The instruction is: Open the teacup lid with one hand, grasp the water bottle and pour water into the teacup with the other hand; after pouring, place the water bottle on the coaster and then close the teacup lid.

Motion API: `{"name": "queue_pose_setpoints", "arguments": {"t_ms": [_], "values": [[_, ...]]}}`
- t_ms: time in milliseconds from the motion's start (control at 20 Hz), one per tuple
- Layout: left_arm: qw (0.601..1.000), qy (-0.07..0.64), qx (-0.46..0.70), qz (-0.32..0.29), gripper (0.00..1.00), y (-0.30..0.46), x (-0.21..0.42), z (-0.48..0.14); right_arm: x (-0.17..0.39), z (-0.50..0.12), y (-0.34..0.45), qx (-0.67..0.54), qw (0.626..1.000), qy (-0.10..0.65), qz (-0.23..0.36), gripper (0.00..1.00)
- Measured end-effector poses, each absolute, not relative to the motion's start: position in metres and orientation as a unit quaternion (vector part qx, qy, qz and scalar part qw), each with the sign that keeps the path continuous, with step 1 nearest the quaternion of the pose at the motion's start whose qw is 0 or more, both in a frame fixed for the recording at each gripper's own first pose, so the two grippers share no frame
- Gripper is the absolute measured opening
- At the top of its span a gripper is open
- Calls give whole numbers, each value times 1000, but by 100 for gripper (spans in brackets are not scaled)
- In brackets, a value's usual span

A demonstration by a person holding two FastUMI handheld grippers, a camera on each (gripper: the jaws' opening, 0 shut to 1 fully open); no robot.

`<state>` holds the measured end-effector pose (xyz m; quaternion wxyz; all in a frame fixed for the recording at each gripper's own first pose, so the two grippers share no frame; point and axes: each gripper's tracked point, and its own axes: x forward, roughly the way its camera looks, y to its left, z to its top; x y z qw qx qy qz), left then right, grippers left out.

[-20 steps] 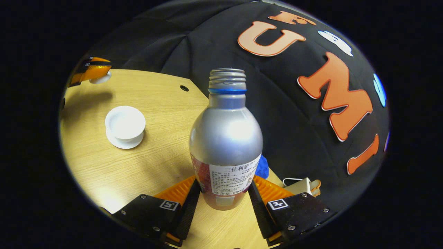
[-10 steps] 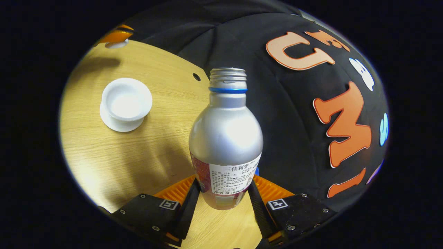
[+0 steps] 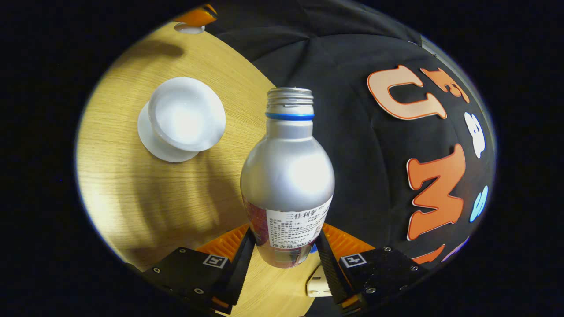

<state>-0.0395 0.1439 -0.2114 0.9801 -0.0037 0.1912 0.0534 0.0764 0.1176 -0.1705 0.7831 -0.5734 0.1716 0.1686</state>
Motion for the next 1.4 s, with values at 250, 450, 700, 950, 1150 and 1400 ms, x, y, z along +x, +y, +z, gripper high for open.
{"name": "queue_pose_setpoints", "arguments": {"t_ms": [250, 450, 700, 950, 1150, 1400], "values": [[980, 190, -3, 55, 32, 146, -40, -213, 82, -159, 124, -621, 754, 133, 168, 78], [980, 190, 0, 56, 32, 150, -40, -215, 88, -163, 129, -659, 727, 106, 163, 78], [980, 191, 2, 58, 32, 155, -42, -219, 92, -159, 132, -694, 698, 82, 156, 78], [980, 191, 3, 59, 33, 157, -41, -221, 99, -149, 134, -726, 669, 61, 148, 78], [979, 192, 6, 60, 32, 160, -42, -222, 104, -140, 137, -749, 644, 44, 148, 77], [979, 194, 8, 58, 33, 160, -42, -224, 112, -135, 141, -778, 611, 21, 147, 77]]}}
